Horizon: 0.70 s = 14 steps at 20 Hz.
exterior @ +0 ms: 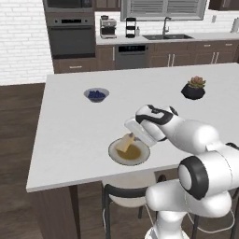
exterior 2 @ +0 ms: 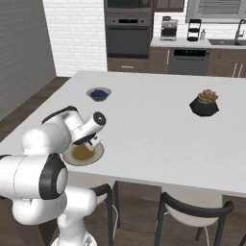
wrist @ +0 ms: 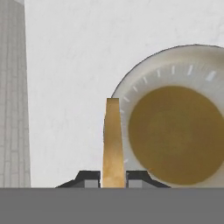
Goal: Start the toaster. Once the lever pops up, take the bread to the plate on the dining counter.
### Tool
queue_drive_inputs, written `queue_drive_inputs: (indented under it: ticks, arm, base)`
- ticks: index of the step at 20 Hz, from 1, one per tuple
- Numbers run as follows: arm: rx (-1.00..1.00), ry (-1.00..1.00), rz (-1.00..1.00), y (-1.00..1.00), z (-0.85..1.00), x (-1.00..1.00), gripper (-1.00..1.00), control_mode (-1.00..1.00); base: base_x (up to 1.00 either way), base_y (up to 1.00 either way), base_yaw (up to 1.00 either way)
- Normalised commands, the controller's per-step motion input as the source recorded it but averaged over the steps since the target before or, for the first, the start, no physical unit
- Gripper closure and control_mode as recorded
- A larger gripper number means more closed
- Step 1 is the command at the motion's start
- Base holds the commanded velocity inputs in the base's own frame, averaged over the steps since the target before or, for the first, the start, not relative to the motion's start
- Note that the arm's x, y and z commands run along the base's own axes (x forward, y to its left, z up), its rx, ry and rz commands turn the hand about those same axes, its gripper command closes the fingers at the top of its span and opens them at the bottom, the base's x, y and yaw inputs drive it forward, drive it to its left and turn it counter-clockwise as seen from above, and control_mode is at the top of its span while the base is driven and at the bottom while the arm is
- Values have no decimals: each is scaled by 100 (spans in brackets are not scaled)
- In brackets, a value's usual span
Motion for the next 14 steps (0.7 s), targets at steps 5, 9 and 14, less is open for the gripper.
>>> queue_drive_inputs:
  ticks: [5, 9, 14]
  arm:
    - [0, -2, 4, -15, -15, 18, 100, -100]
    - [0, -4, 3, -11, -13, 33, 100, -100]
    - [0, -3, 4, -1, -17, 22, 100, -100]
  base:
    - [0, 0, 0]
    - [0, 0, 0]
    - [0, 0, 0]
